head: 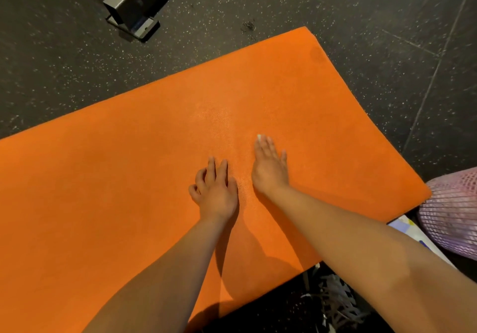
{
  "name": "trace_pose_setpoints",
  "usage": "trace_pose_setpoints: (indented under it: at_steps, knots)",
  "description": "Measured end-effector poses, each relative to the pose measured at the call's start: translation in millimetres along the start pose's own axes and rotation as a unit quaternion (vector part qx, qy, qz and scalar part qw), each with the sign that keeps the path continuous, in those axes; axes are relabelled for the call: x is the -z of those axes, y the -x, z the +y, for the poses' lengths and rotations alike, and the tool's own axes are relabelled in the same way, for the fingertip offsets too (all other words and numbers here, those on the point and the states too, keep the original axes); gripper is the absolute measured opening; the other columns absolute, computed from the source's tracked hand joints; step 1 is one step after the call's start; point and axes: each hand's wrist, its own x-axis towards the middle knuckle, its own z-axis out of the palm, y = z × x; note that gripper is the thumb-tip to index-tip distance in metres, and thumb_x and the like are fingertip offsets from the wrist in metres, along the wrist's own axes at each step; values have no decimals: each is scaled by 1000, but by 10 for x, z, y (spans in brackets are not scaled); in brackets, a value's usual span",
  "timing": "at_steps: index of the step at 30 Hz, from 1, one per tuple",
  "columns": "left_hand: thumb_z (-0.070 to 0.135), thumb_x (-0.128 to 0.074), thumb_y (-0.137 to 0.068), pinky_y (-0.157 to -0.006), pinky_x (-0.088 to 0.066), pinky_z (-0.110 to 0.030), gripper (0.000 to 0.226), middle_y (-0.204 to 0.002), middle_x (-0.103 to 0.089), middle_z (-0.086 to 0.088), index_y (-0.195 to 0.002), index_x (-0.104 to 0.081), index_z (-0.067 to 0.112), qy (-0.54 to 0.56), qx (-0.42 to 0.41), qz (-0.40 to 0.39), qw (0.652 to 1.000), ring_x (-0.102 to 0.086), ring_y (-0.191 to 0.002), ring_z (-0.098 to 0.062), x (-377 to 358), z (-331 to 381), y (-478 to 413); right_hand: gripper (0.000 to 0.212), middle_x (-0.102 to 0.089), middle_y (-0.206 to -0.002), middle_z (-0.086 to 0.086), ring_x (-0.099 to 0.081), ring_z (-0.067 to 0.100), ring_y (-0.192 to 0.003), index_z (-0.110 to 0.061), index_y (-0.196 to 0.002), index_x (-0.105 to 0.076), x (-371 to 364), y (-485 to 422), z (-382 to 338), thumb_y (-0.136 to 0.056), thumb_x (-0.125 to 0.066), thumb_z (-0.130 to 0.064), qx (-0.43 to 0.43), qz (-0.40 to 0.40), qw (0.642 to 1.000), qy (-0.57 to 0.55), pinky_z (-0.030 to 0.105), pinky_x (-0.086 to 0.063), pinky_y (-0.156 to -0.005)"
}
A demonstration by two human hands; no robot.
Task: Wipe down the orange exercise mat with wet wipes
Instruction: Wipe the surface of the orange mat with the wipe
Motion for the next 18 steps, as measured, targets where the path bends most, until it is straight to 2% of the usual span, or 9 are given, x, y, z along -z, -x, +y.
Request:
trace_pose_setpoints:
  at_steps: [3,5,7,9,12,14,18]
  knots:
    - [48,-31,-105,-115,-9,-51,53,-168,2,11,-157,-22,42,7,-1,14,1000,-6,-148,-22,-30,5,28,67,6,-170,-6,12,12,-155,-23,-163,-3,-100,93,-177,-105,-36,-18,125,-58,990,11,50,8,-125]
    - [47,-31,-105,-115,-9,-51,53,-168,2,11,-157,-22,42,8,1,15,1000,-7,-148,-23,-32,13,22,66,5,-170,-8,11,12,-155,-25,-163,-4,-116,74,-167,-106,-38,-21,167,-66,983,31,49,9,-125]
    - [47,-31,-105,-115,-9,-51,54,-168,3,11,-157,-20,42,4,0,11,1000,-6,-148,-23,-36,4,26,75,4,-169,-10,11,14,-155,-28,-163,-2,-77,22,-47,-101,-42,-12,154,-43,986,57,46,12,-124]
    - [47,-31,-105,-115,-8,-51,54,-168,5,10,-158,-18,41,1,-4,6,1000,-4,-147,-23,-33,8,12,84,6,-169,-9,12,15,-155,-29,-162,2,17,-26,128,-96,-42,-2,76,3,996,50,45,12,-124]
    - [47,-28,-106,-115,-8,-52,55,-168,8,9,-158,-15,39,-11,-5,-4,1000,-4,-149,-24,-44,23,2,76,10,-170,-6,15,15,-155,-23,-163,3,50,-35,206,-100,-34,-4,-3,35,999,36,45,8,-126]
    - [46,-28,-105,-115,-9,-52,55,-168,8,8,-158,-15,39,-15,0,-10,1000,-4,-149,-26,-44,36,0,72,11,-170,-4,14,15,-155,-22,-163,3,-24,15,53,-102,-35,-11,21,11,1000,14,44,7,-126]
    - [45,-31,-105,-115,-12,-54,51,-168,1,10,-155,-22,42,6,14,-3,1000,-7,-147,-26,8,65,-39,64,5,-170,-7,10,12,-155,-25,-163,-2,-166,78,-193,-107,-34,-24,154,-57,986,5,42,7,-126]
